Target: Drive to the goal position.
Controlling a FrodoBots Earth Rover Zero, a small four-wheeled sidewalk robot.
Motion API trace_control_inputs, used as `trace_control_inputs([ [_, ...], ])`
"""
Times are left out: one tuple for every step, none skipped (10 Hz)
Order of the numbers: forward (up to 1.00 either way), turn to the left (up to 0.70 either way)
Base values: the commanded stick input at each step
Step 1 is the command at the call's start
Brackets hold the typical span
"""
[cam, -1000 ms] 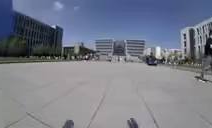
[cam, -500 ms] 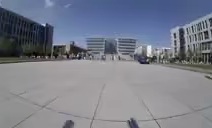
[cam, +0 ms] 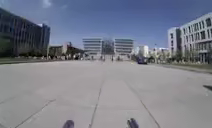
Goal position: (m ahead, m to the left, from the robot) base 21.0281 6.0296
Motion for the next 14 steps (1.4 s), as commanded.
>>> trace_control_inputs([
  [1.00,0.00],
  [1.00,0.00],
  [1.00,0.00],
  [1.00,0.00],
  [1.00,0.00],
  [1.00,0.00],
  [1.00,0.00],
  [1.00,0.00],
  [1.00,0.00],
  [1.00,0.00],
  [1.00,0.00],
  [1.00,0.00],
  [1.00,0.00],
  [1.00,0.00],
])
